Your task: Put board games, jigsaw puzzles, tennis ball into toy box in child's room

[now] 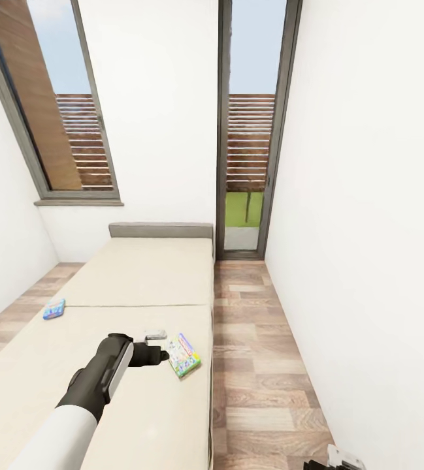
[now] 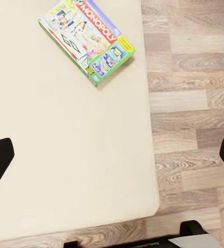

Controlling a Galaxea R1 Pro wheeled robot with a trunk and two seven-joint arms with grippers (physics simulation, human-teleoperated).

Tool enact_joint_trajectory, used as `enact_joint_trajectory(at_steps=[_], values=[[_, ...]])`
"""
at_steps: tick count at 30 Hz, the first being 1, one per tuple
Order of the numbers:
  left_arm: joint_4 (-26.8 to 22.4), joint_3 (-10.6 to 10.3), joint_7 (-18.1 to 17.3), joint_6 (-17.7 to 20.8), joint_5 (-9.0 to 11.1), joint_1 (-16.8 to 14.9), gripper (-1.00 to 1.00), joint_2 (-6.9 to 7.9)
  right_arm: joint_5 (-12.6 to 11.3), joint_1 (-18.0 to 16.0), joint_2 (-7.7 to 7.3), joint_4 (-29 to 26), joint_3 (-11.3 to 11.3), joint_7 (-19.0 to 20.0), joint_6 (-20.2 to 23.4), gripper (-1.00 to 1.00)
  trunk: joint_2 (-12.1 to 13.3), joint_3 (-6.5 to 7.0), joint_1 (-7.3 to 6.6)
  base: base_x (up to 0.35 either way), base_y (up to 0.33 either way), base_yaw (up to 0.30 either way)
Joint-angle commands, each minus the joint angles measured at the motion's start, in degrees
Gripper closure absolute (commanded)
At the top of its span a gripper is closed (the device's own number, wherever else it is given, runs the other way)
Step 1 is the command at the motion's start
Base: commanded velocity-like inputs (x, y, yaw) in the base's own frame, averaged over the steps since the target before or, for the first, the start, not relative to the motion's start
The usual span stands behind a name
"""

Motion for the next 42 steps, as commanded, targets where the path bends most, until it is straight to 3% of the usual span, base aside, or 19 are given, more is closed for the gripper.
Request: enact_joint_trajectory(at_steps=[1, 26, 42], values=[[-0.06, 0.0, -0.08, 0.25, -0.02, -0.05, -1.0, 0.0, -0.11, -0.03, 0.02, -0.11, -0.09, -0.12, 0.31, -1.0, -0.13, -0.13, 0.05, 0.175, 0.0, 0.0], [-0.06, -0.1, -0.04, 0.19, -0.02, -0.05, -1.0, 0.01, -0.1, -0.03, 0.02, -0.11, -0.09, -0.19, 0.31, -1.0, -0.13, -0.13, 0.05, 0.206, -0.05, 0.0], [-0.06, -0.1, -0.04, 0.19, -0.05, -0.05, -1.0, 0.01, -0.06, -0.03, 0.02, -0.11, -0.09, -0.19, 0.31, -1.0, -0.13, -0.13, 0.05, 0.037, -0.014, 0.0]])
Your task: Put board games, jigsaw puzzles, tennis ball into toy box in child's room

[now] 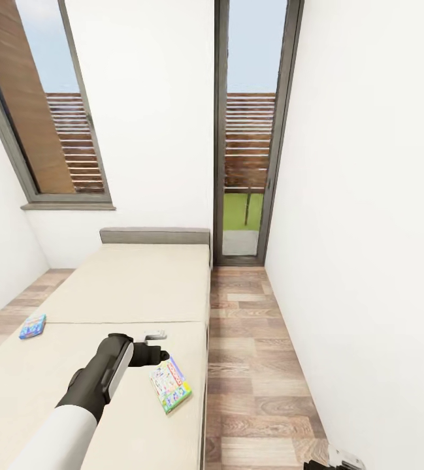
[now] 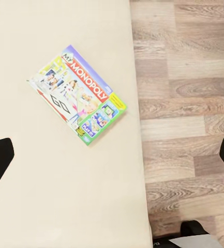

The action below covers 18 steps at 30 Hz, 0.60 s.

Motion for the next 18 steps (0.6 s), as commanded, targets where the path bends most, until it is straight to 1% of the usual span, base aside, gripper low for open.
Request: enact_joint_trajectory(at_steps=[1, 7, 18], values=[[-0.06, 0.01, -0.09, 0.26, -0.02, -0.05, -1.0, 0.0, -0.11, -0.04, 0.02, -0.11, -0.09, -0.12, 0.31, -1.0, -0.13, -0.13, 0.04, 0.07, 0.0, 0.0], [-0.06, 0.01, -0.09, 0.26, -0.05, -0.05, -1.0, 0.0, -0.11, -0.04, 0.02, -0.11, -0.09, -0.12, 0.31, -1.0, -0.13, -0.13, 0.04, 0.075, 0.0, 0.0], [-0.06, 0.0, -0.09, 0.26, -0.06, -0.05, -1.0, 0.0, -0.13, -0.04, 0.02, -0.11, -0.09, -0.12, 0.31, -1.0, -0.13, -0.13, 0.04, 0.012, 0.0, 0.0]])
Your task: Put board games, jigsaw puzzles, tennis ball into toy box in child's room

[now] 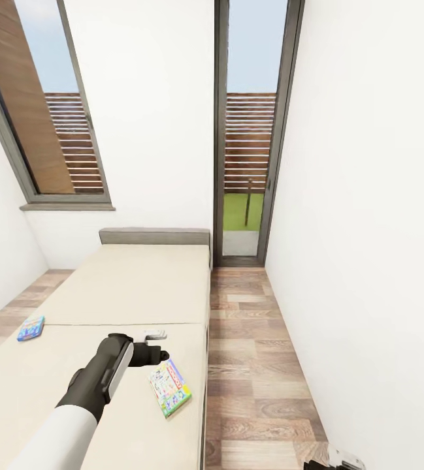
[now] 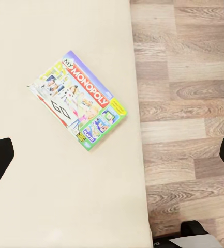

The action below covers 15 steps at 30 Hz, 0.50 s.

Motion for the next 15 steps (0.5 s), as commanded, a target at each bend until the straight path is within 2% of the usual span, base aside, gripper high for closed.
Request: enact_joint_trajectory(at_steps=[1, 15], values=[[-0.06, 0.0, -0.09, 0.26, -0.03, -0.05, -1.0, 0.0, -0.11, -0.03, 0.02, -0.11, -0.09, -0.12, 0.31, -1.0, -0.13, -0.13, 0.04, 0.002, 0.0, 0.0], [-0.06, 0.03, -0.09, 0.26, -0.04, -0.05, -1.0, 0.0, -0.04, -0.03, 0.02, -0.11, -0.09, -0.12, 0.31, -1.0, -0.13, -0.13, 0.04, 0.0, 0.0, 0.0]])
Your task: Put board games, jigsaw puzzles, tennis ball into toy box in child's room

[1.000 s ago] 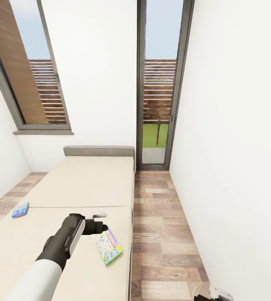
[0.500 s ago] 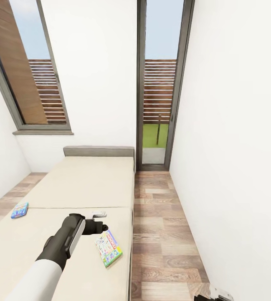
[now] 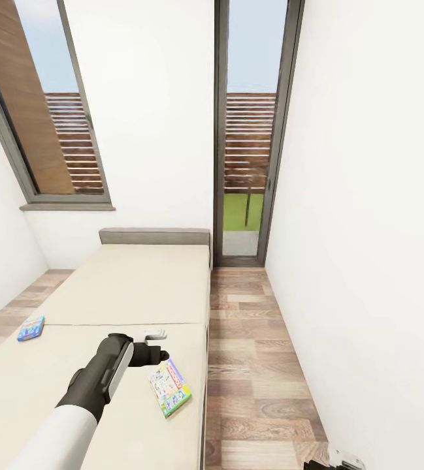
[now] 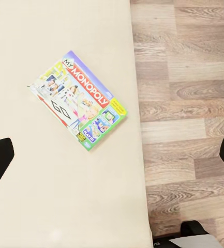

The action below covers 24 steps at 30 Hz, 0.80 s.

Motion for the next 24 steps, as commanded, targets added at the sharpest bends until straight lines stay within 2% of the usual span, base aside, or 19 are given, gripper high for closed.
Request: enact_joint_trajectory(at_steps=[1, 8, 17, 20, 24], values=[[-0.06, 0.02, -0.06, 0.26, -0.02, -0.05, -1.0, 0.0, -0.1, -0.03, 0.02, -0.11, -0.09, -0.12, 0.31, -1.0, -0.13, -0.13, 0.04, 0.0, 0.0, 0.0], [-0.01, 0.03, 0.1, -0.14, -0.09, -0.05, -1.0, -0.03, -0.1, -0.03, 0.02, -0.11, -0.08, -0.12, 0.31, -1.0, -0.13, -0.13, 0.04, 0.0, 0.0, 0.0], [1.78, 0.31, 1.11, -4.24, -0.35, -0.08, -1.0, -0.39, -0.1, -0.03, 0.09, -0.11, -0.01, -0.12, 0.16, -1.0, -0.13, -0.13, 0.04, 0.0, 0.0, 0.0], [2.62, 0.42, 2.49, -4.75, -0.32, -0.79, -1.0, -0.58, -0.1, -0.03, 0.1, -0.11, 0.01, -0.14, 0.15, -1.0, -0.13, -0.13, 0.04, 0.0, 0.0, 0.0], [4.19, 0.55, 4.29, -5.73, -0.08, -3.62, -1.0, -0.77, -0.1, -0.03, 0.08, -0.11, 0.57, -0.14, 0.14, -1.0, -0.13, -0.13, 0.04, 0.0, 0.0, 0.0]])
